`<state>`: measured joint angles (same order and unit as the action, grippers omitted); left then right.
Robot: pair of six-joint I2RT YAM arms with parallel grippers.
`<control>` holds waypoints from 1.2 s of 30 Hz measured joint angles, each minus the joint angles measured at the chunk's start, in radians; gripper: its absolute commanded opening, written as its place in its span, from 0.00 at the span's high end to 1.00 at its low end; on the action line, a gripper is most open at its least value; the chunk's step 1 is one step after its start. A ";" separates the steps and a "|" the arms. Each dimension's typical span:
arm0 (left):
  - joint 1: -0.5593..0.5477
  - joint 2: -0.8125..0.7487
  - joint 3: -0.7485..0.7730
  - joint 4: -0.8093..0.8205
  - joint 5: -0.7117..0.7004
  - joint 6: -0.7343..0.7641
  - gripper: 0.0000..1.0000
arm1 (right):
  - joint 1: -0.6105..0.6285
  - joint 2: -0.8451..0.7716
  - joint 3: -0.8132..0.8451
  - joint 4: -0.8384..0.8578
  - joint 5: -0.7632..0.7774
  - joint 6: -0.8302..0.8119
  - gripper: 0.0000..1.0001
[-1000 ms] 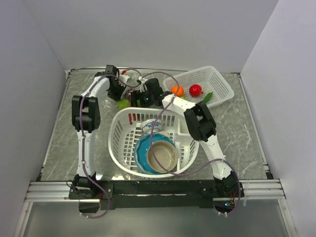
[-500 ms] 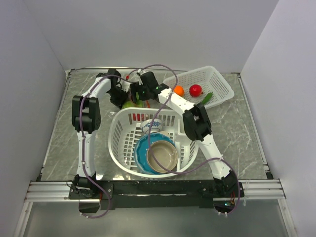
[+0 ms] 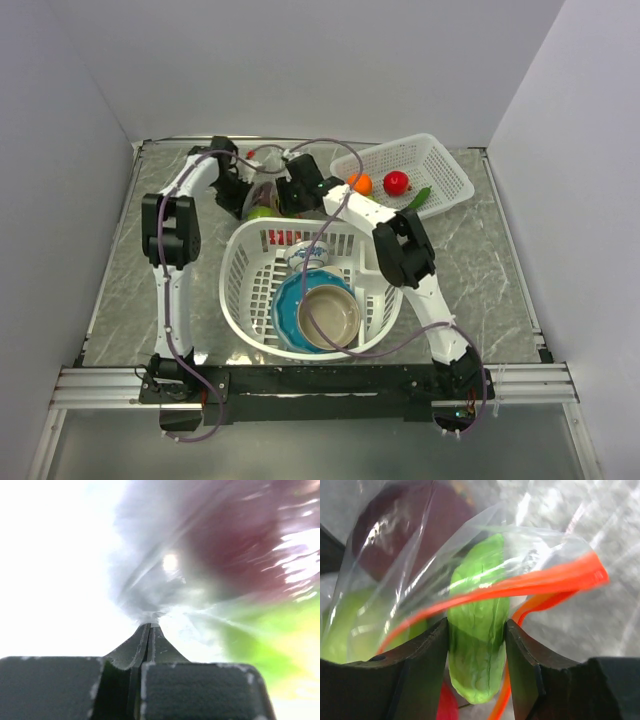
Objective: Open the zip-top bag and remove the fake food
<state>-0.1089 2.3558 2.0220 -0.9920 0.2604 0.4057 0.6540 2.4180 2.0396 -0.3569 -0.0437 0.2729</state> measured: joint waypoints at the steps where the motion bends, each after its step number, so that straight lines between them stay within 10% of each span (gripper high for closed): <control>1: 0.018 0.008 0.017 0.007 -0.014 0.000 0.99 | -0.003 -0.014 -0.017 -0.002 0.006 -0.005 0.62; 10: 0.162 0.013 0.008 0.087 -0.125 0.006 0.99 | -0.033 -0.166 -0.105 0.030 0.018 -0.026 0.64; 29: 0.115 -0.030 0.190 -0.045 -0.019 -0.021 0.99 | -0.328 -0.439 -0.372 0.072 0.288 0.000 0.59; 31: 0.099 -0.061 0.212 -0.061 0.007 -0.031 0.99 | -0.332 -0.433 -0.377 0.050 0.332 0.007 0.48; 34: 0.068 -0.108 0.246 -0.090 0.040 -0.039 0.99 | -0.329 -0.431 -0.377 0.023 0.407 0.029 0.02; 36: 0.053 -0.134 0.262 -0.098 0.058 -0.047 0.99 | -0.328 -0.431 -0.373 0.014 0.457 0.042 0.00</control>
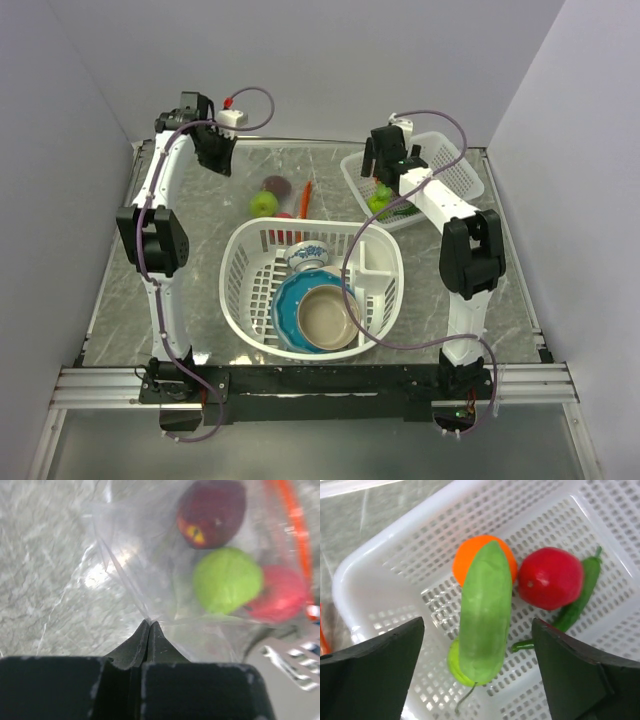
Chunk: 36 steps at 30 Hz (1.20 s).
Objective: Open the zip-top bag and remove the fake food
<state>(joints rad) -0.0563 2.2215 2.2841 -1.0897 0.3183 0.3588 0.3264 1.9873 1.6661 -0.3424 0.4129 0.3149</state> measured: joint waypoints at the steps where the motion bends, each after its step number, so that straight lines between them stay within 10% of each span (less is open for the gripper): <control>1: -0.006 -0.010 0.004 -0.003 0.005 -0.004 0.99 | 0.002 0.000 0.000 -0.002 0.015 -0.002 0.00; 14: -0.014 -0.055 0.004 -0.001 -0.016 -0.024 0.99 | 0.147 -0.080 -0.047 0.117 -0.144 -0.161 0.00; 26: 0.024 -0.033 -0.220 0.205 -0.257 0.019 0.99 | 0.256 0.221 0.249 -0.025 -0.422 -0.254 0.00; 36: 0.020 0.000 0.091 0.049 -0.066 -0.033 0.99 | 0.251 0.238 0.164 -0.004 -0.457 -0.229 0.00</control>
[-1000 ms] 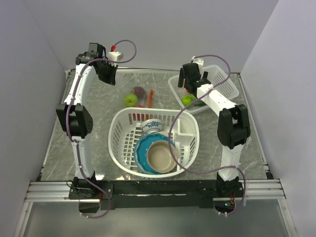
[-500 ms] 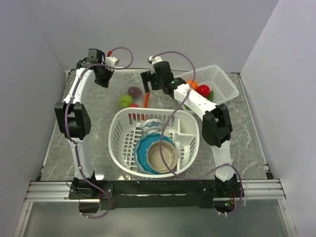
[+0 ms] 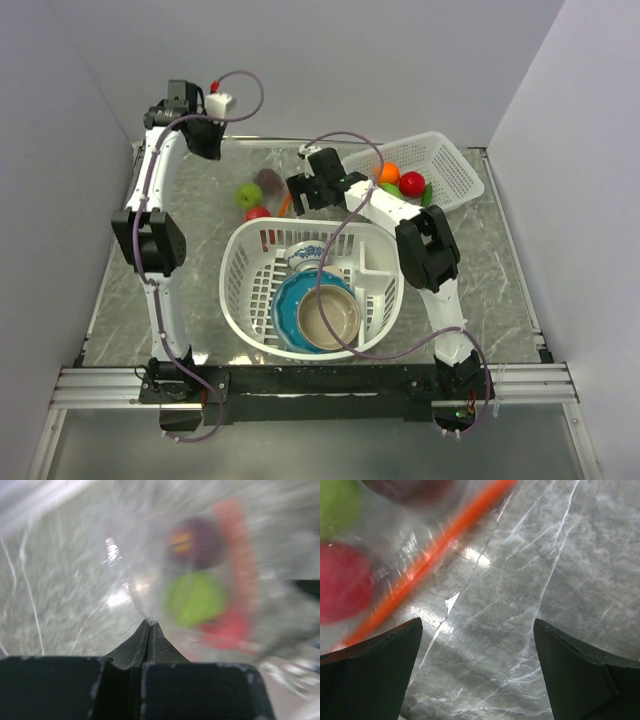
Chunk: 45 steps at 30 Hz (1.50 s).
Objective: Open the zip-top bag and remove the fake food
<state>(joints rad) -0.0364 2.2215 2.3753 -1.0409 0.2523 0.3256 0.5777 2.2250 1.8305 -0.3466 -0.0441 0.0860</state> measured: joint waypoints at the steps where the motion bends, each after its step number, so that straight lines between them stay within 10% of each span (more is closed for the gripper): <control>1: -0.019 -0.048 -0.003 -0.004 0.024 -0.005 0.99 | -0.002 0.000 -0.011 0.007 -0.004 0.006 0.00; 20: -0.150 -0.274 -0.116 -0.010 0.180 -0.051 0.99 | -0.055 -0.001 -0.105 0.115 -0.063 0.081 0.00; 34: 0.062 -0.148 -0.451 0.231 -0.042 -0.022 0.99 | -0.055 -0.001 -0.089 0.161 -0.141 0.110 0.00; 45: 0.037 -0.101 -0.455 0.193 0.050 0.028 0.99 | -0.055 0.004 -0.047 0.172 -0.135 0.138 0.00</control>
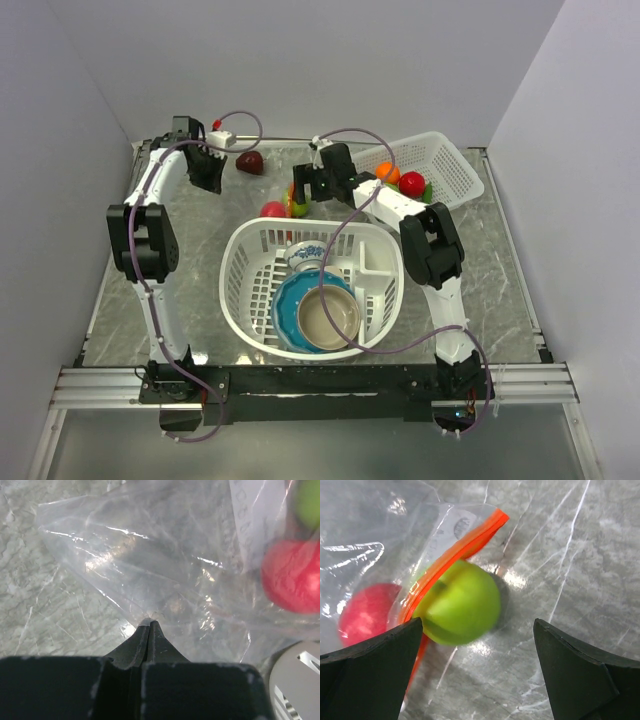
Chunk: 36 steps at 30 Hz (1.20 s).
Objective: Open the zip-top bag and remove the fake food
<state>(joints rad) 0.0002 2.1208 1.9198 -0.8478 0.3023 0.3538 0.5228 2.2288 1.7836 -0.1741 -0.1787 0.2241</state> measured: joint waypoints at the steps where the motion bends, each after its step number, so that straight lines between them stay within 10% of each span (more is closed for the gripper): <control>1: 0.000 -0.004 0.000 -0.008 0.004 0.004 0.99 | 0.000 0.000 0.001 0.004 0.003 0.003 0.00; 17: 0.117 -0.128 -0.360 0.047 -0.263 0.124 0.99 | 0.008 0.100 0.125 0.043 0.106 0.073 0.00; 36: 0.093 -0.112 -0.330 0.066 -0.274 0.125 0.99 | 0.111 0.197 0.290 -0.317 0.188 -0.089 0.00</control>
<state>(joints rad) 0.0937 2.0087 1.5902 -0.7818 0.0288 0.4786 0.6334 2.4256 2.0735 -0.4908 0.0090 0.1349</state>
